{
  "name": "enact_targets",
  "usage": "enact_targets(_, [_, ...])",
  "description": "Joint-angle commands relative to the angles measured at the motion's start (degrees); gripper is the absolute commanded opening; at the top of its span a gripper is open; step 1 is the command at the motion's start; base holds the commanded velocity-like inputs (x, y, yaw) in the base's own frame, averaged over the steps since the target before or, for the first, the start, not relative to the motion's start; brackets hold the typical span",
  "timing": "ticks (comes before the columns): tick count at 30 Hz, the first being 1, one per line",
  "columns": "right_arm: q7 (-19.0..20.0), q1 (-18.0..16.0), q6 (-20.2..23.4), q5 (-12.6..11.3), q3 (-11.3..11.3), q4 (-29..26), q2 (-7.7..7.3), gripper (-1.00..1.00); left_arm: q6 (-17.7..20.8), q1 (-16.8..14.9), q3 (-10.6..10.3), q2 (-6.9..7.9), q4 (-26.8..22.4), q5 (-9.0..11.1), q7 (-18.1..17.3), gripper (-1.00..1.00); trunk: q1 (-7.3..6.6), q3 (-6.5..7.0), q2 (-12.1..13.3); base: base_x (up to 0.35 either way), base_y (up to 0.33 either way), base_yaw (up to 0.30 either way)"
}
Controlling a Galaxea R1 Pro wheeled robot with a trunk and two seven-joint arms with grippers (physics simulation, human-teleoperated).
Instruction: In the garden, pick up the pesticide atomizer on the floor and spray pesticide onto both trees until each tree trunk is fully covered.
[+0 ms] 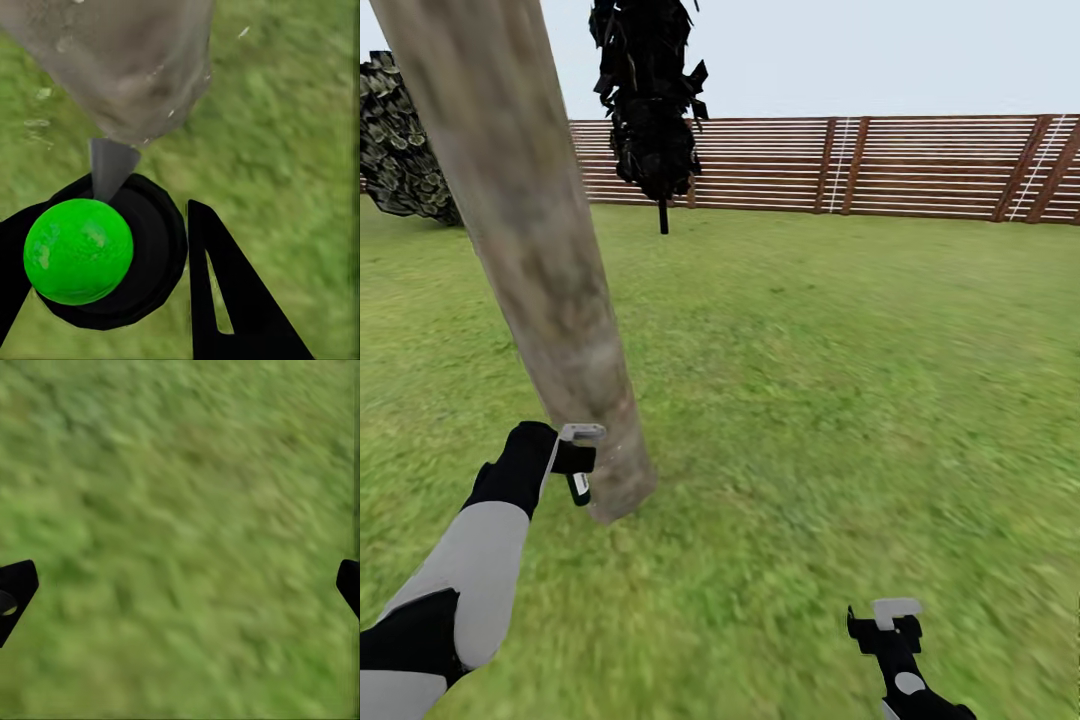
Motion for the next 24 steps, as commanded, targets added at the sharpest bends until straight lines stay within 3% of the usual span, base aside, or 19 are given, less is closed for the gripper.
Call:
enact_targets(1, [-0.1, 0.0, -0.2, -0.6, 0.5, 0.0, -0.02, 1.0, 0.2, 0.0, 0.2, -0.04, -0.1, -0.6, -0.5, -1.0, 0.01, -0.05, 0.0, 0.129, -0.248, 0.001])
enact_targets(9, [-0.1, 0.0, -0.2, -0.6, 0.5, 0.0, -0.02, 1.0, 0.2, 0.0, 0.2, 0.21, -0.1, -0.8, -0.4, -1.0, 0.01, -0.05, 0.0, -0.071, -0.27, 0.001])
enact_targets(14, [-0.1, 0.0, -0.2, -0.6, 0.5, 0.0, -0.02, 1.0, 0.2, 0.0, 0.3, 0.71, -0.2, -0.9, -0.3, -1.0, 0.01, -0.05, 0.0, -0.027, -0.274, 0.216])
enact_targets(18, [-0.1, 0.0, -0.2, -0.6, 0.5, 0.0, -0.02, 1.0, 0.0, 0.7, 0.7, 1.46, -0.8, -0.9, 0.9, -1.0, 0.01, -0.05, 0.0, 0.15, -0.241, 0.276])
enact_targets(20, [-0.1, 0.0, -0.2, -0.6, 0.5, 0.0, -0.02, 1.0, 0.0, 1.3, 0.8, 2.77, -0.9, -0.5, 2.6, -1.0, 0.01, -0.05, 0.0, 0.239, -0.189, 0.278])
enact_targets(24, [-0.1, 0.0, -0.2, -0.6, 0.5, 0.0, -0.02, 1.0, -0.1, 1.5, 0.6, 2.54, -0.1, -0.5, 3.1, -1.0, 0.01, -0.05, 0.0, 0.279, -0.149, 0.163])
